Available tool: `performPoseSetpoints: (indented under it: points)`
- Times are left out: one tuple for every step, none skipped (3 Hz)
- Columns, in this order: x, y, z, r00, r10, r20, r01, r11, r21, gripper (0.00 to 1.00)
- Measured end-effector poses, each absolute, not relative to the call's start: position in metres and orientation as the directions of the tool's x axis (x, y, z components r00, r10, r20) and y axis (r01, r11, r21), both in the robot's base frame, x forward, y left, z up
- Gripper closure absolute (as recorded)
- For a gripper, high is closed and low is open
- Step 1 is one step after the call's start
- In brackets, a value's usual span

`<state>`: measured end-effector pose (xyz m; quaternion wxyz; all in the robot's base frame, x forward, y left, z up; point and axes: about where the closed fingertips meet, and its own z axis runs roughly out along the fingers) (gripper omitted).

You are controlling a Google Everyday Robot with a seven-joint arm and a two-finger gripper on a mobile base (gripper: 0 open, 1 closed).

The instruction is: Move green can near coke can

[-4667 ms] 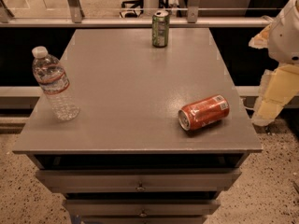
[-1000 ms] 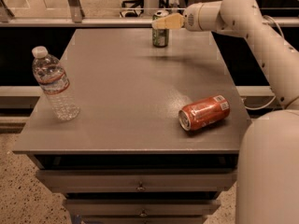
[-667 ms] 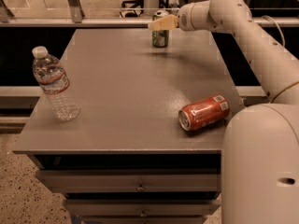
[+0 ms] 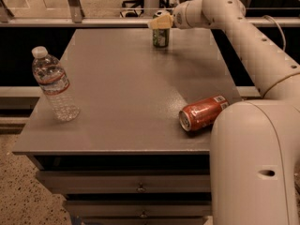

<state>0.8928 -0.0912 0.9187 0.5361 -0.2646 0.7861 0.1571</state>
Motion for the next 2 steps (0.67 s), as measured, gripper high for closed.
performPoseSetpoints:
  points:
    - [0.8944, -0.0918, 0.919, -0.287, -0.246, -0.926, -0.576, 0.817, -0.038, 0.44]
    - [0.8911, -0.0921, 0.9213, -0.288, -0.236, -0.928, -0.574, 0.819, -0.03, 0.68]
